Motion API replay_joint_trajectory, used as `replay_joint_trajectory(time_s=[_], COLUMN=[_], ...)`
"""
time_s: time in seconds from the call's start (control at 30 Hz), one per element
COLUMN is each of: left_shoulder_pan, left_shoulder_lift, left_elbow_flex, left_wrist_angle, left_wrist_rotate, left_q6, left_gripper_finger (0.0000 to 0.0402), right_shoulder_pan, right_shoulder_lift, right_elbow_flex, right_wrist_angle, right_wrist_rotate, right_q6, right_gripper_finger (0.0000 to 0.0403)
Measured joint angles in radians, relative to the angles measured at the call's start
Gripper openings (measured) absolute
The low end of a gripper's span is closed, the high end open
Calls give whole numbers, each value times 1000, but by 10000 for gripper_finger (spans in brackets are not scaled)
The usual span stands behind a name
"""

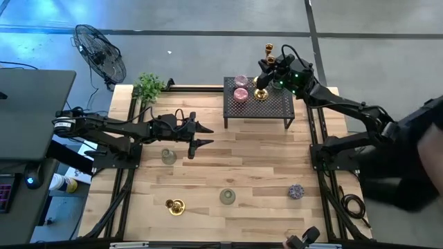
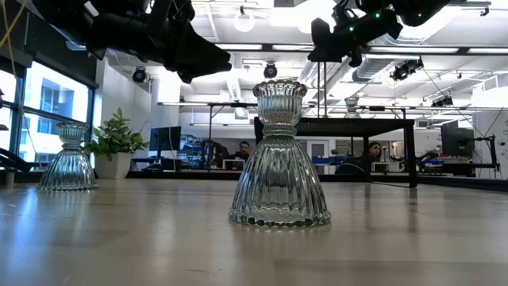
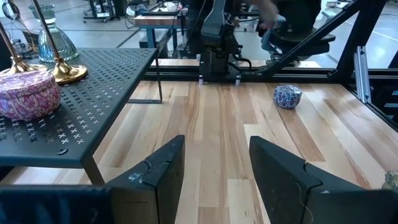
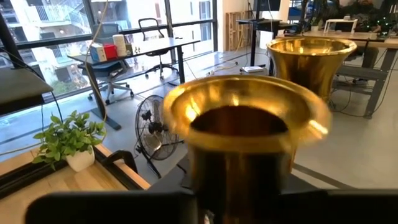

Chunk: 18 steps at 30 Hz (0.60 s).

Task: Pick & Place candle stick holders
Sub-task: Put the top gold candle holder on the shelf aligned with the other gold candle holder

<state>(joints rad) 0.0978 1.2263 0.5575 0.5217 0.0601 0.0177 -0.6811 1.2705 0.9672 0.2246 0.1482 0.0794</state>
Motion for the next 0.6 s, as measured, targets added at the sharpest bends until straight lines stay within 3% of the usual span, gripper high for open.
replay_joint_trajectory(time_s=[0.37,0.6], left_shoulder_pan=[0,0], left_shoulder_lift=[0,0], left_elbow_flex=[0,0], left_wrist_angle=[0,1], left_wrist_rotate=[0,0], left_q6=[0,0], left_gripper_finger=[174,174], right_shoulder_pan=[1,10], right_shoulder_lift=[-7,-71], right_elbow_flex=[0,0], right_wrist_angle=[-3,-1], right_wrist_rotate=[1,2], right_q6=[27,26], right_gripper_finger=[184,224])
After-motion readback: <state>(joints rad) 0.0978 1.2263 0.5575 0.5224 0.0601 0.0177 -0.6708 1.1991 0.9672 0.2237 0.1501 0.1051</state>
